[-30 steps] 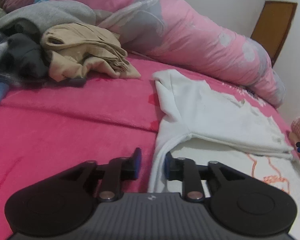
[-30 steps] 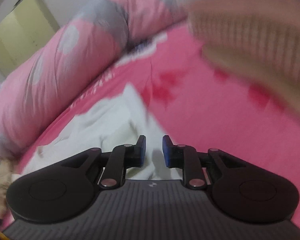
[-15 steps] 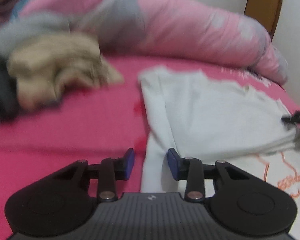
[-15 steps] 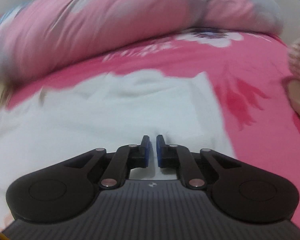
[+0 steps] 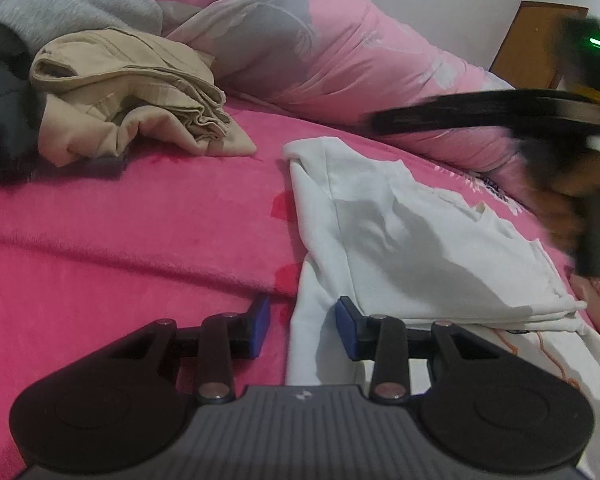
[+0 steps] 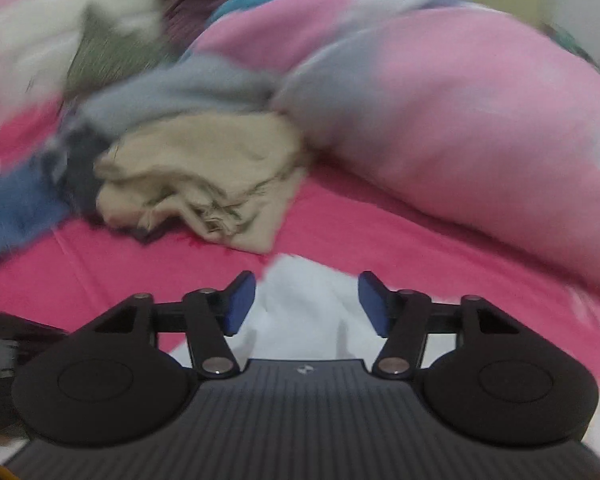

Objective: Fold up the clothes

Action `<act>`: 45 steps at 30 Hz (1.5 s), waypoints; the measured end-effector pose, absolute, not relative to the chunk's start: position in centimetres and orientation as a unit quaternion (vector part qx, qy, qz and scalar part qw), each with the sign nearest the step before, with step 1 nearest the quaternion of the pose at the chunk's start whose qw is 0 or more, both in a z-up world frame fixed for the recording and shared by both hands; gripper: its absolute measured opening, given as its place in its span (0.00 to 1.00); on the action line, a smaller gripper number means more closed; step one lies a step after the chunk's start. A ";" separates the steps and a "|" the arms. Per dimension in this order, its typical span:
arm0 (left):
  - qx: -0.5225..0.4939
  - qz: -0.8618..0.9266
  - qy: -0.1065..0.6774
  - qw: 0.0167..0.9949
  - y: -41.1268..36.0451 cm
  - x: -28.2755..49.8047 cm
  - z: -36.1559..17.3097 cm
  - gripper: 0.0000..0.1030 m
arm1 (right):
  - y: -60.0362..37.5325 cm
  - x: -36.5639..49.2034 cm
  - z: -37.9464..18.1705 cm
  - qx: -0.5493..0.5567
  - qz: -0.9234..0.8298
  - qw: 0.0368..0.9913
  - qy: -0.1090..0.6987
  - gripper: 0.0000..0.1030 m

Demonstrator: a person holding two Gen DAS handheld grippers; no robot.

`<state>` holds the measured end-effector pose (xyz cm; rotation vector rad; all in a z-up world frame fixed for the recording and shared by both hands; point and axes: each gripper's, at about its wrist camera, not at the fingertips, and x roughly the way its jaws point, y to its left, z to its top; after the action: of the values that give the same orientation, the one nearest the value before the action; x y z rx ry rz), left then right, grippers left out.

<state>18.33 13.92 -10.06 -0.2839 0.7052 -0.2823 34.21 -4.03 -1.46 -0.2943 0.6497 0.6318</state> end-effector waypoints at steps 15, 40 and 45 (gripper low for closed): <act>-0.148 -0.132 0.344 0.918 14.1 18.2 -10.5 0.34 | -6.5 39.6 -6.5 0.101 0.351 0.865 0.343 0.05; -0.170 -0.124 0.346 0.914 14.7 17.6 -10.3 0.30 | -4.7 39.8 -5.1 0.072 0.310 0.862 0.394 0.09; -0.175 -0.127 0.345 0.913 14.8 17.6 -10.3 0.30 | -1.0 44.1 -7.2 0.020 0.269 0.865 0.424 0.08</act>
<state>17.62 14.82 -10.34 -0.3606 0.7103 -0.2611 44.12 -1.04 -7.22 0.0422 0.8875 0.5632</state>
